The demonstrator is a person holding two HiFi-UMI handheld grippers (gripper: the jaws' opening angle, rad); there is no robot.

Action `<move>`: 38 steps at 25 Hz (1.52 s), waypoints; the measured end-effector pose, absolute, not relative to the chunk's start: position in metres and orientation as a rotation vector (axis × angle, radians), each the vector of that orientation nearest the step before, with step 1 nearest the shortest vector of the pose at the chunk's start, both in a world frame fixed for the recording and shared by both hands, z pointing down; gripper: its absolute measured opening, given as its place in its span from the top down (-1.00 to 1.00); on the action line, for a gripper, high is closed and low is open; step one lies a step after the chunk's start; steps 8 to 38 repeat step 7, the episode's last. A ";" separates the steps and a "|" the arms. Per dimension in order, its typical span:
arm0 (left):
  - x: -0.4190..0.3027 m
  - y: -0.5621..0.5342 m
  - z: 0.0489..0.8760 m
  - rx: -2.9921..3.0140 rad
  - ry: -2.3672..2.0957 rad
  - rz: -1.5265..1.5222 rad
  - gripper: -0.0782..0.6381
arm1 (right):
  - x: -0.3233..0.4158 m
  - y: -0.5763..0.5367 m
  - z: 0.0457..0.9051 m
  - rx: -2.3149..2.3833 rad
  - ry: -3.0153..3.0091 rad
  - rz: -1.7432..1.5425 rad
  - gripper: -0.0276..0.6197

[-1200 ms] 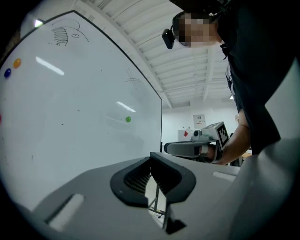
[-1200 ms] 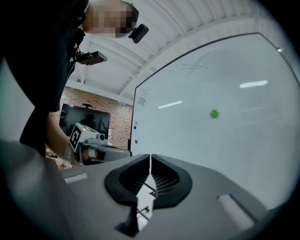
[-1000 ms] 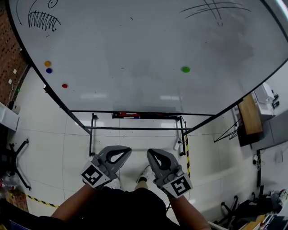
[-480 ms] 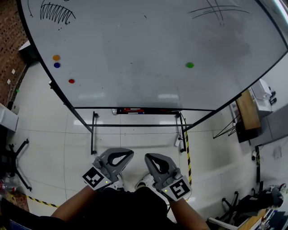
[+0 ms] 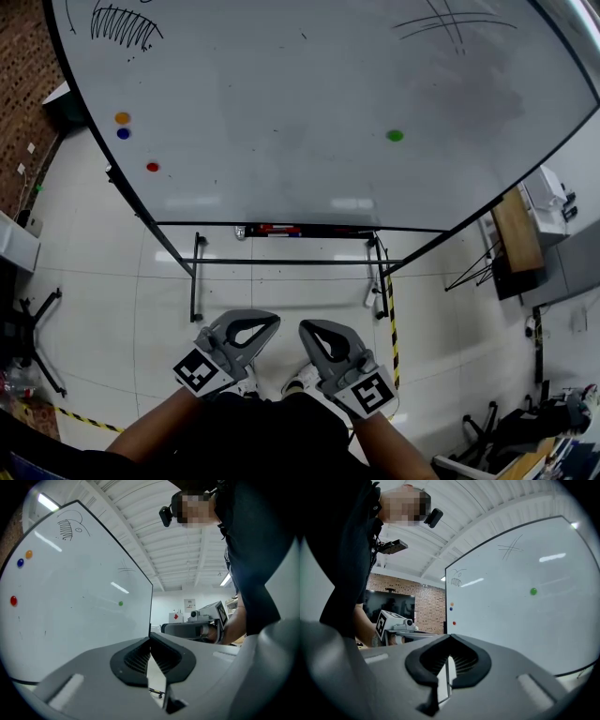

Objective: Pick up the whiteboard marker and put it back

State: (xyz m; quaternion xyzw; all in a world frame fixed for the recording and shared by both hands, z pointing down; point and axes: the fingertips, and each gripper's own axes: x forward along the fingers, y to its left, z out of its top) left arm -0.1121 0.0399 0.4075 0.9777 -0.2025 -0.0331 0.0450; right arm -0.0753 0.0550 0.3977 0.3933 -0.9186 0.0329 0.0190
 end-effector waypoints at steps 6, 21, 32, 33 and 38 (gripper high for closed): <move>-0.112 0.041 0.408 2.998 -0.600 -0.093 0.78 | -0.076 0.057 0.398 1.233 -2.853 0.112 0.91; -0.112 0.041 0.409 2.999 -0.598 -0.091 0.78 | -0.076 0.058 0.398 1.233 -2.854 0.110 0.91; -0.112 0.041 0.409 2.999 -0.598 -0.091 0.78 | -0.076 0.058 0.398 1.233 -2.854 0.110 0.91; -0.112 0.041 0.409 2.999 -0.598 -0.091 0.78 | -0.076 0.058 0.398 1.233 -2.854 0.110 0.91; -0.112 0.041 0.409 2.999 -0.598 -0.091 0.78 | -0.076 0.058 0.398 1.233 -2.854 0.110 0.91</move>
